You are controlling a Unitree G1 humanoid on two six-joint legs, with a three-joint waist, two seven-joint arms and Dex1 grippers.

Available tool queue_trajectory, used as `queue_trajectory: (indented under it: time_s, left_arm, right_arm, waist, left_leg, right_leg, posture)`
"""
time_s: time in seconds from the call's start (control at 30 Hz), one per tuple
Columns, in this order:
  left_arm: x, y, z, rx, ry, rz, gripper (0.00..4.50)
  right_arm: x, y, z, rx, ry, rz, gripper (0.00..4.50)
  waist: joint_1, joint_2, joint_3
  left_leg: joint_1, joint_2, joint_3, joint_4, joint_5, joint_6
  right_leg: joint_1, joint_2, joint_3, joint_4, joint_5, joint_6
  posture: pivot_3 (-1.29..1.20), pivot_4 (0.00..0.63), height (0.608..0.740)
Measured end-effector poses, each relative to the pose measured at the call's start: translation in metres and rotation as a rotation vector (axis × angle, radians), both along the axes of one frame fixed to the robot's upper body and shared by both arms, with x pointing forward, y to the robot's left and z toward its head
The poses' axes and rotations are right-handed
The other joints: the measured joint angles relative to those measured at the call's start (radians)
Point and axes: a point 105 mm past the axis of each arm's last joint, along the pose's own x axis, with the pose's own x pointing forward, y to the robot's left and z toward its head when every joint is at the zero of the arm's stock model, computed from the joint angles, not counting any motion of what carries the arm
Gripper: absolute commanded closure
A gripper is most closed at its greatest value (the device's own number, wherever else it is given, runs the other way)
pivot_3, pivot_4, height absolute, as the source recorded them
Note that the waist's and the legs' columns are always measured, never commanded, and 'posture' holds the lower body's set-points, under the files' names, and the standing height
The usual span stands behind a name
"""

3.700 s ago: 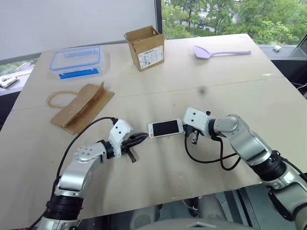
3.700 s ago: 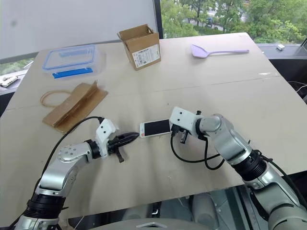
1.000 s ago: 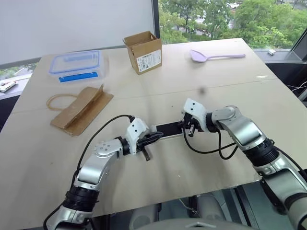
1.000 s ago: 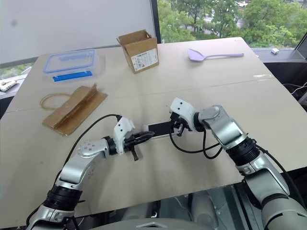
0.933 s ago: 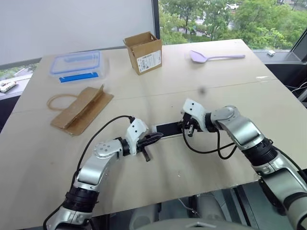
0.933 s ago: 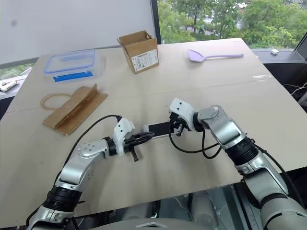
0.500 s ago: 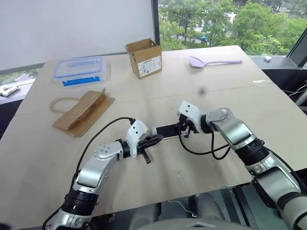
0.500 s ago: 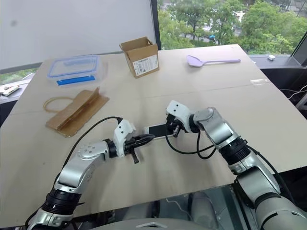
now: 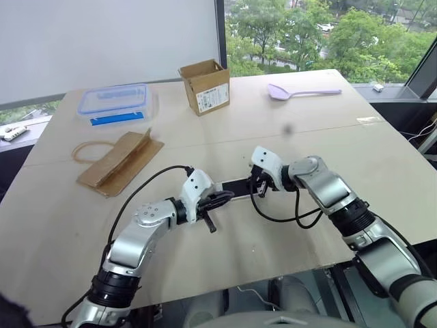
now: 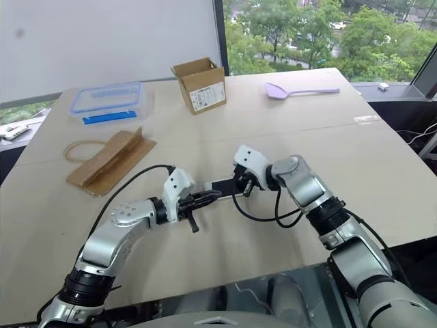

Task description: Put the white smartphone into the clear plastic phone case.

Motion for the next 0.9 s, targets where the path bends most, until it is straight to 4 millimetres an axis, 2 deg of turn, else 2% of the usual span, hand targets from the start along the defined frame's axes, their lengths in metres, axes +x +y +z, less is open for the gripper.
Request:
queue_trajectory:
  time_s: [0.37,0.47,0.57,0.63,0.77,0.9]
  left_arm:
    - [-0.001,0.001,0.003,0.001,0.007,-0.004,4.44]
    - [0.001,0.005,0.002,0.003,0.006,0.002,4.44]
    - [0.003,0.007,-0.001,0.000,0.014,0.009,4.44]
    - [0.004,0.007,-0.005,-0.004,0.025,0.016,4.44]
    - [0.006,0.005,-0.002,-0.015,0.007,0.011,4.44]
    - [0.008,0.003,0.002,-0.015,-0.007,0.002,4.44]
  right_arm:
    - [-0.001,-0.002,-0.004,0.015,-0.003,-0.028,4.47]
    - [-0.002,-0.005,-0.003,0.102,-0.013,-0.095,4.47]
    - [-0.007,-0.009,0.004,0.171,-0.029,-0.140,4.47]
    - [-0.011,-0.011,0.013,0.214,-0.038,-0.148,4.47]
    - [-0.018,-0.016,0.023,0.232,-0.053,-0.156,4.47]
    - [-0.018,-0.031,0.032,0.220,-0.072,-0.215,4.47]
  waist:
    - [0.000,0.005,-0.007]
    - [0.002,0.006,-0.004]
    - [0.004,0.009,0.006]
    - [0.005,0.013,0.013]
    - [0.007,0.010,0.021]
    - [0.007,0.010,0.025]
  left_leg:
    - [0.002,-0.001,-0.001,-0.005,0.000,0.000]
    - [-0.001,-0.002,-0.004,-0.007,0.000,-0.001]
    - [-0.007,-0.002,-0.006,-0.010,0.000,-0.001]
    - [-0.018,-0.005,-0.008,-0.010,0.002,0.003]
    - [-0.024,-0.009,-0.013,-0.014,0.003,0.004]
    - [-0.034,-0.010,-0.016,-0.015,0.002,0.004]
  right_leg:
    - [0.000,-0.003,-0.001,-0.004,-0.002,0.001]
    - [0.000,-0.004,-0.003,-0.009,-0.002,0.001]
    - [-0.002,-0.003,-0.006,-0.016,-0.002,0.001]
    - [-0.011,-0.003,-0.005,-0.016,-0.001,0.001]
    - [-0.015,0.000,-0.008,-0.017,0.002,0.002]
    - [-0.020,-0.001,-0.012,-0.020,0.002,0.001]
  posture:
    - [0.00,0.150,0.740]
    - [0.00,0.150,0.740]
    - [0.00,0.150,0.740]
    - [0.00,0.150,0.740]
    - [0.00,0.150,0.740]
    - [0.00,0.150,0.740]
